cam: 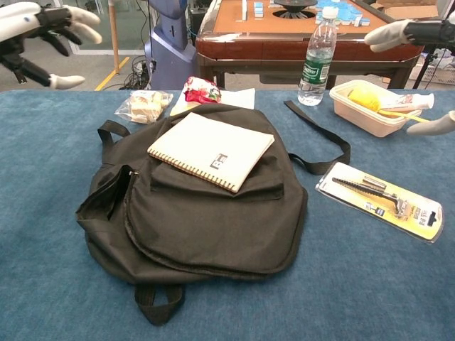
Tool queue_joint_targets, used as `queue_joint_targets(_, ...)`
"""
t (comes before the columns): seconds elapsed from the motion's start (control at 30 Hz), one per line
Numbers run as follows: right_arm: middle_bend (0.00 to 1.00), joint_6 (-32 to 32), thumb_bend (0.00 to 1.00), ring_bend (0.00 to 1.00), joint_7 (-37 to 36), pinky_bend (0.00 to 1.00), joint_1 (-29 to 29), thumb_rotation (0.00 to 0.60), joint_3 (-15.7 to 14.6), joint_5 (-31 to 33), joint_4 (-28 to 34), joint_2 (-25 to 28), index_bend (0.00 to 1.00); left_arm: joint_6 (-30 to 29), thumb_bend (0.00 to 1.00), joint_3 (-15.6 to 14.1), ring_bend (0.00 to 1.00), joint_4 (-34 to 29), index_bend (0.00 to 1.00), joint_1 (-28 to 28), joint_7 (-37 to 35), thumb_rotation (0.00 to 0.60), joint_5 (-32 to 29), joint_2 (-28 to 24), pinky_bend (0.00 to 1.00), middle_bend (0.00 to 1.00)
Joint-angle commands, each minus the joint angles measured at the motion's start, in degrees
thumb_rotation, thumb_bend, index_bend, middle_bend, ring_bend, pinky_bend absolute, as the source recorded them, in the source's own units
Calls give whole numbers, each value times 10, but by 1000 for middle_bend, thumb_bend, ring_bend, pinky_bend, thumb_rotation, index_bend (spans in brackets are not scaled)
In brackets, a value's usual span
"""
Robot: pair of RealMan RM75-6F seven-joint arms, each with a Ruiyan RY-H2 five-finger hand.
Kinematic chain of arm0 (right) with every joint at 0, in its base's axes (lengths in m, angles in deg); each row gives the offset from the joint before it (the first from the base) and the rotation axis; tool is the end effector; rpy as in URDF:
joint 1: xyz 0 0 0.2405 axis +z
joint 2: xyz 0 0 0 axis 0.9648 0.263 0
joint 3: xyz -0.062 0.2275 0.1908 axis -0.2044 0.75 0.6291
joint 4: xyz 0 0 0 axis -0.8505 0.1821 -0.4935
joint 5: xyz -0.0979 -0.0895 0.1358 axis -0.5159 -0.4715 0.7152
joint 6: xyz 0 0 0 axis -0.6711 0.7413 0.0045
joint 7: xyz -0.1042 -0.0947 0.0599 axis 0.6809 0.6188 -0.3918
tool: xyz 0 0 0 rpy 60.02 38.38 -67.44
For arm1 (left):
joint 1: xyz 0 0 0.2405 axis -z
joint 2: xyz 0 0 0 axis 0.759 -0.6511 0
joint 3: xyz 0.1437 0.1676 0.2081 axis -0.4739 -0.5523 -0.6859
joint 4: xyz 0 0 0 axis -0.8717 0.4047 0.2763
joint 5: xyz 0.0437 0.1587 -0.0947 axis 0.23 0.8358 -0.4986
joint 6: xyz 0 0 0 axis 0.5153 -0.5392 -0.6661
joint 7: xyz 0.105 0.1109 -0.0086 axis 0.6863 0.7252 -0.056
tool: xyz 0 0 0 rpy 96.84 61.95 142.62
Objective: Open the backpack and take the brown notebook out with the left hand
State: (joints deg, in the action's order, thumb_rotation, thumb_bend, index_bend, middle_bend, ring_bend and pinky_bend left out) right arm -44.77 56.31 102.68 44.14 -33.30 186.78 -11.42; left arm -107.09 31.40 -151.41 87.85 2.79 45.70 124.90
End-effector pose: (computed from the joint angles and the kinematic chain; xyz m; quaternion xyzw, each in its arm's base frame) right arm -0.2178 -0.2944 0.1506 0.7024 -0.3853 0.4177 0.4287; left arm -0.2294 0.4043 0.1245 -0.6445 -0.3485 -0.5104 0.4501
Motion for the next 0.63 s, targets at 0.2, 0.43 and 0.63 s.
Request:
queue_joint_targets(0.2,239,-69,288,120,41,194,-58,600,-23,-8,-36,5,224,-60,246,-35,181,-86,166,-106,93,600,-59,-64,238,179)
queue_joint_targets(0.43,288,-148,288,151,49,234,-121,600,-40,-25,-67,-4,326,-142,246,-60,183,-137,189,-181,156,600,-53,-81,238,179)
queue_joint_targets(0.63,304,-178,289,168,25,241,-164,600,-51,-21,-74,-4,352,-190,246,-78,184,-172,190,-227,192,600,-34,-75,238,179)
